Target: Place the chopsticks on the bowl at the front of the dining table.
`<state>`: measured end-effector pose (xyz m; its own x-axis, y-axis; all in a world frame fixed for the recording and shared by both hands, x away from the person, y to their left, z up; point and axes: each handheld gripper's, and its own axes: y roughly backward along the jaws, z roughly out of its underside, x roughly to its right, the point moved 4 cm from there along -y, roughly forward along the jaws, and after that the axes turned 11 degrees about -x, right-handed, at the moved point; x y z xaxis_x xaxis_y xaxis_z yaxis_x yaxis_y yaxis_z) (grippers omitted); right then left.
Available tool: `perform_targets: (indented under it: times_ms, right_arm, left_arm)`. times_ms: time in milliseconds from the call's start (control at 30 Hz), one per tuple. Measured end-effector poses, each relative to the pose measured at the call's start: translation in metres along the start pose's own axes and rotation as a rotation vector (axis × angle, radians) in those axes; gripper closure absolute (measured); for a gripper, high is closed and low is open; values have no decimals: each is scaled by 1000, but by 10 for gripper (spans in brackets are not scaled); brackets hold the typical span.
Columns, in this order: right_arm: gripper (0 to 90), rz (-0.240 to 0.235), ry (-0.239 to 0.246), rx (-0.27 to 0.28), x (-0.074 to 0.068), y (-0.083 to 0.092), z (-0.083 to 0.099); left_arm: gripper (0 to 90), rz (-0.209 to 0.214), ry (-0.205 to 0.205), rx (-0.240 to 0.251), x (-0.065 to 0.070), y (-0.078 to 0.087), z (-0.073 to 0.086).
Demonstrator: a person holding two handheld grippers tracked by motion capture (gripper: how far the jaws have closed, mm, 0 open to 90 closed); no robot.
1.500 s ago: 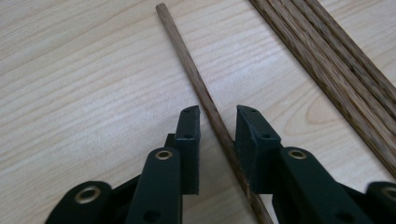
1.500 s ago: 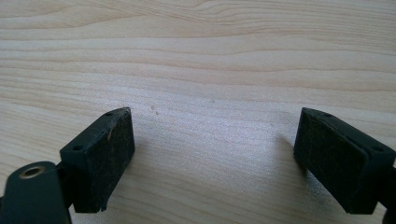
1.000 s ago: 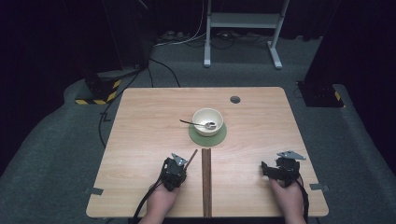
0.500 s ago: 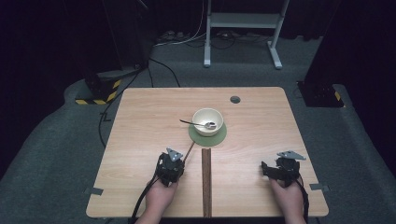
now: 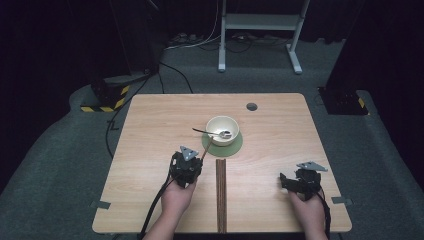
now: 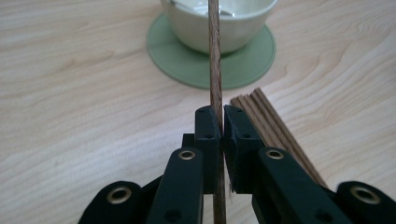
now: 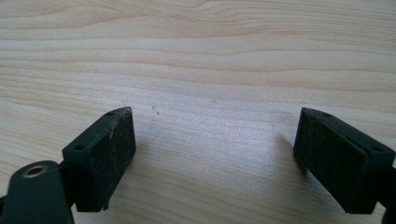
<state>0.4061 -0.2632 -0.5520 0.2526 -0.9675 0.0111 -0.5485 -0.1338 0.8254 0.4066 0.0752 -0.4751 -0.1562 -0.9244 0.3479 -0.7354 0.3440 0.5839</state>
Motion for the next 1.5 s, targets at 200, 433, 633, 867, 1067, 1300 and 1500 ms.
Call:
perform_targets:
  times_ms: [200, 433, 633, 867, 1067, 1300, 1500]
  right_arm:
    - [126, 1, -4, 3, 0, 0, 0]
    - [125, -2, 1, -3, 0, 0, 0]
    - [127, 1, -1, 4, 0, 0, 0]
    - [129, -4, -7, 0, -1, 0, 0]
    - [133, -2, 1, 4, 0, 0, 1]
    - [136, -5, -1, -3, 0, 1, 1]
    - [140, -12, 2, -11, -1, 2, 2]
  left_arm:
    - [841, -3, 27, 18, 5, -14, -23]
    - [841, -17, 50, 23, 11, -34, -41]
    - [841, -19, 64, 30, 18, -46, -52]
    - [841, -30, 50, 34, 25, -59, -65]
    - [841, -42, 65, 30, 28, -74, -72]
    - [841, -44, 54, 35, 38, -88, -79]
    - [841, -59, 38, 22, 40, -99, -82]
